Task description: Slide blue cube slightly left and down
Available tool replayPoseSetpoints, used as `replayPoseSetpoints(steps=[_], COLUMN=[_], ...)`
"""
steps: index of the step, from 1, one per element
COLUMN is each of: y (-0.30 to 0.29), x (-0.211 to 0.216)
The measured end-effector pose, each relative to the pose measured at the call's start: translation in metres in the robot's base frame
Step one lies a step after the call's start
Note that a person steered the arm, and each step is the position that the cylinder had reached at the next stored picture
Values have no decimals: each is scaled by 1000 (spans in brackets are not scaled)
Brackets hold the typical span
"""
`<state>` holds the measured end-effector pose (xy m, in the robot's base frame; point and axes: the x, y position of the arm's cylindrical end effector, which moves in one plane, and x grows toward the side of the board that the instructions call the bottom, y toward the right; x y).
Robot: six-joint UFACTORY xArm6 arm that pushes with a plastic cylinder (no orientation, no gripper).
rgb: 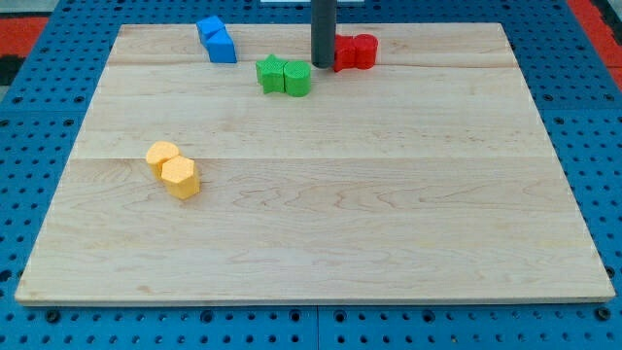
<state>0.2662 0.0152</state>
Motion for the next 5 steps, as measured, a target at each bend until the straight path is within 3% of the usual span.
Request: replayPoseSetpoints(steps=[3,5], y=[7,-64], x=[6,-13])
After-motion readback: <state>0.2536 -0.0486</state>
